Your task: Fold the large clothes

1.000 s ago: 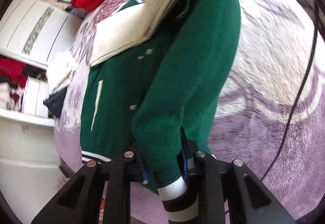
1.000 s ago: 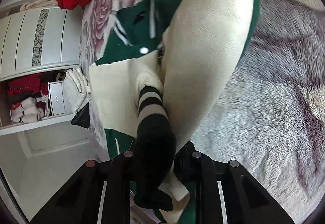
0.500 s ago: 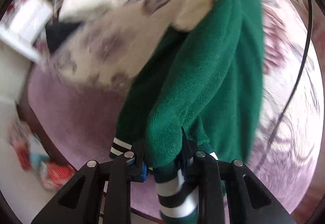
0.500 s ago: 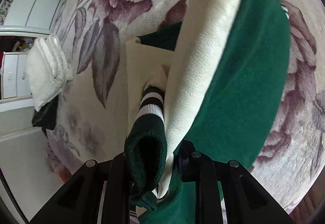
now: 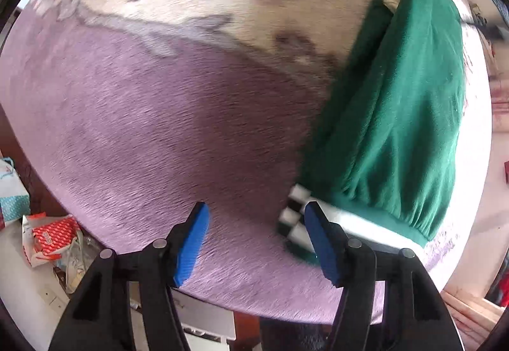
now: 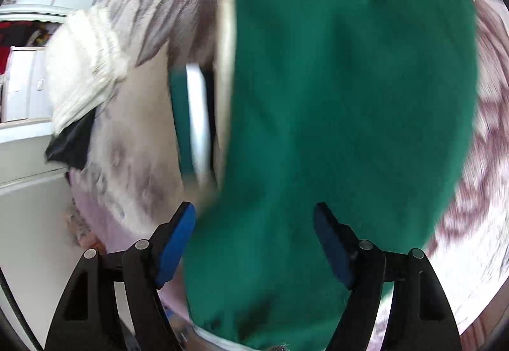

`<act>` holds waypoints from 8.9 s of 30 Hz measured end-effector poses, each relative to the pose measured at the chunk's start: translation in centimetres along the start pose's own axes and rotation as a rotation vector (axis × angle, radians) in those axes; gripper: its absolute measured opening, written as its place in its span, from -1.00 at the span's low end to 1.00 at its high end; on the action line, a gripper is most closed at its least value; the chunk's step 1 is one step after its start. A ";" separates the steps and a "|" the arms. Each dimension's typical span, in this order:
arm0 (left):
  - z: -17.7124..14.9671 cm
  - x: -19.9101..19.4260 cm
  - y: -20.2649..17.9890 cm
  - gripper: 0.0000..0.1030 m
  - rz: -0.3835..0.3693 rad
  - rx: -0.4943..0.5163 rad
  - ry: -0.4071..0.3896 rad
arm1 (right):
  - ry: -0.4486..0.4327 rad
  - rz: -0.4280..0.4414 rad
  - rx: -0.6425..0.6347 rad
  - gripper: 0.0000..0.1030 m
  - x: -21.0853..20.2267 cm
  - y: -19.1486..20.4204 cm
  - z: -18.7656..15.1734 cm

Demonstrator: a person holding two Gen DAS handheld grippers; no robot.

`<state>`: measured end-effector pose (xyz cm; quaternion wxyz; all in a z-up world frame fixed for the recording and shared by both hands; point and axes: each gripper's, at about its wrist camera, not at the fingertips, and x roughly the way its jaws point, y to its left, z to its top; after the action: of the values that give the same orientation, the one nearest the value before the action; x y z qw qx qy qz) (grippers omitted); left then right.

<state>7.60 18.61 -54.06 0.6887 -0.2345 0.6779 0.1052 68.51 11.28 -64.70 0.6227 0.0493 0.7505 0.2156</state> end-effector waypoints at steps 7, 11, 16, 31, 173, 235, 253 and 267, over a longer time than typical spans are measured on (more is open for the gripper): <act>0.6 0.0 -0.1 0.16 -0.307 -0.045 -0.011 | 0.061 0.009 0.102 0.52 0.7 -8.5 -16.1; 1.6 2.7 -3.7 0.15 -0.215 0.050 -0.034 | 0.124 0.185 0.321 0.52 6.7 -14.0 -23.8; 1.5 3.8 -4.9 -0.49 -0.116 0.073 -0.094 | 0.088 0.303 0.451 -0.42 11.6 -16.3 -28.5; 11.4 -5.6 -13.3 0.06 -0.209 0.075 -0.120 | -0.030 0.220 0.420 0.17 0.2 -21.3 -21.8; -2.8 -11.3 -10.6 -0.77 -0.614 0.230 0.019 | 0.087 0.894 0.672 -0.77 0.0 -16.5 -58.5; 20.1 6.2 -16.3 1.00 -0.209 0.354 -0.287 | -0.163 0.552 0.110 1.00 2.6 -27.7 -20.2; 7.7 8.8 -1.1 0.99 0.047 0.069 -0.283 | -0.449 0.957 1.003 -0.31 -0.9 -31.2 -40.3; 8.9 14.5 -3.2 1.00 0.064 0.170 -0.277 | -0.064 0.530 0.981 0.36 -2.8 -34.8 -56.3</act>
<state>17.82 17.52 -68.02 0.7894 -0.1370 0.5899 0.1008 22.05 -35.84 -68.18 0.4739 0.5268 0.7055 -0.0111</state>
